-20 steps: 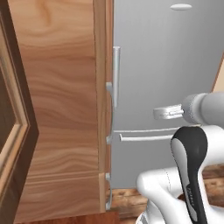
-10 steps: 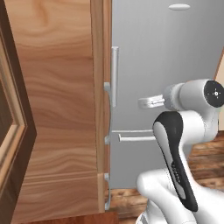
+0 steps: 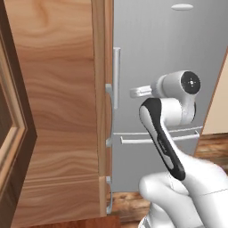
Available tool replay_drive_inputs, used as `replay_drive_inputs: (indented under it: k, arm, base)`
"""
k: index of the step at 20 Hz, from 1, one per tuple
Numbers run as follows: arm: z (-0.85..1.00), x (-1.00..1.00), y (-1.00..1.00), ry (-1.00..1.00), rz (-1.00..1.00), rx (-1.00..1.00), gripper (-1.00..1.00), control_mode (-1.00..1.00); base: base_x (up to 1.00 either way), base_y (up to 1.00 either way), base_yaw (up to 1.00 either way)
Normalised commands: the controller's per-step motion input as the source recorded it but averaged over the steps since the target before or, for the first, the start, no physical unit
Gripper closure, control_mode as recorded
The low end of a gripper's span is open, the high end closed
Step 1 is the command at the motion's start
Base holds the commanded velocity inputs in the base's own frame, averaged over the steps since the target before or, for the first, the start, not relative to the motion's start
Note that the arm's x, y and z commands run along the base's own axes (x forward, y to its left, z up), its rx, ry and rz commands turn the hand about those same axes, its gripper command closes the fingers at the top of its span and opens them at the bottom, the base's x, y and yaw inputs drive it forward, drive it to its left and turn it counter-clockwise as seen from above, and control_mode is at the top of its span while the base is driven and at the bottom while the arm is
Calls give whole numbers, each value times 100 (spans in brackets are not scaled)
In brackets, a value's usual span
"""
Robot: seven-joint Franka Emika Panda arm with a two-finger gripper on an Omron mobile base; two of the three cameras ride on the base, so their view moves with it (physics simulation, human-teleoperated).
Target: Gather the avocado and tomato from the fridge and place them on a tray on the dining counter. Then gather the fish and chicken drumstick from the fridge and place them on the other tray.
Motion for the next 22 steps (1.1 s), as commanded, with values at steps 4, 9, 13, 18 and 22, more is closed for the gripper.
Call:
replay_drive_inputs:
  k: [4,9,13,18,22]
  arm:
    - [0,79,0,0,0,0,-100,-100]
    - [0,66,0,0,0,0,-100,-100]
    - [-4,58,0,0,0,0,-100,-100]
    - [-3,49,0,0,0,0,-100,-100]
    - [-6,38,3,0,0,0,-100,-100]
  base:
    - [0,0,0]
    - [0,0,0]
    - [0,0,0]
    - [0,0,0]
    - [0,0,0]
